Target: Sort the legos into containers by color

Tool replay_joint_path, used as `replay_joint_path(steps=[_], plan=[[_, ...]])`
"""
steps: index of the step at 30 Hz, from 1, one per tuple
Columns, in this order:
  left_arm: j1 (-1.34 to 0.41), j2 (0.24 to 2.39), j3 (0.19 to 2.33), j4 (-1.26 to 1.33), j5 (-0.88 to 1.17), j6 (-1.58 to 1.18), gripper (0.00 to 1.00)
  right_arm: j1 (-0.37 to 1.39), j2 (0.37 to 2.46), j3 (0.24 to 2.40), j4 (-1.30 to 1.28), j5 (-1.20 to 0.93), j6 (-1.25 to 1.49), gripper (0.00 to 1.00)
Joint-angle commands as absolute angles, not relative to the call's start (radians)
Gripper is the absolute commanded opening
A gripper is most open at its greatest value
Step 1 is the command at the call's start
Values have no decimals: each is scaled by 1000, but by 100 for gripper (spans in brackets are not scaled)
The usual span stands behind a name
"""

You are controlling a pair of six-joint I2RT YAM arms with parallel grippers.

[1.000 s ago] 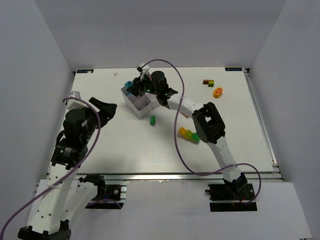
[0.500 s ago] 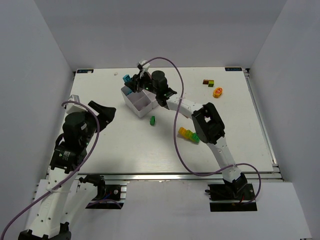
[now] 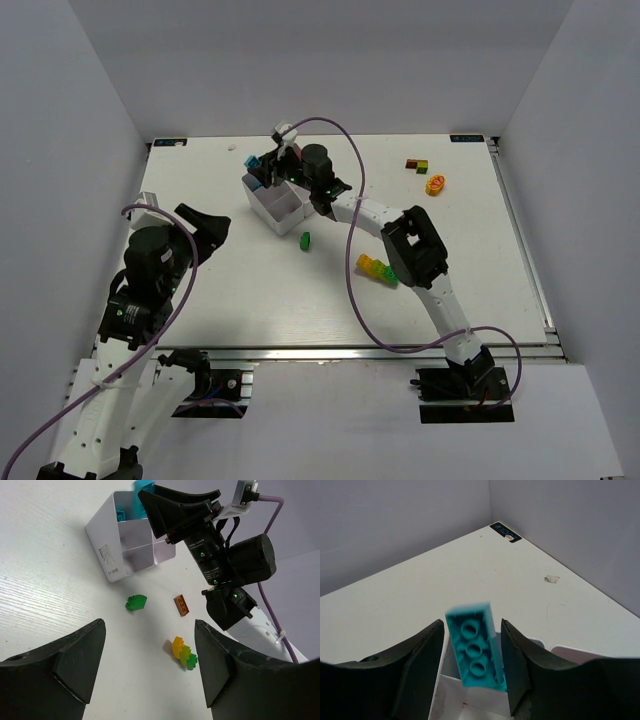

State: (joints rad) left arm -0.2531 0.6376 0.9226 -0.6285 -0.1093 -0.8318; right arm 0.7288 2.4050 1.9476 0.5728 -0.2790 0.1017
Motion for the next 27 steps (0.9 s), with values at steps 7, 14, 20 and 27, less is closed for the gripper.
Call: replay_joint_path(steps=[7, 14, 20, 27], plan=[[-255, 637, 948, -629, -109, -842, 81, 726, 2411, 1945, 643, -278, 72, 57], [-255, 635, 940, -597, -91, -857, 81, 703, 2316, 1870, 666, -319, 57, 58], [-255, 647, 931, -549, -52, -865, 77, 661, 2182, 1832, 539, -422, 3, 90], [-255, 715, 850, -358, 126, -896, 16, 562, 1950, 1746, 177, -607, -209, 89]])
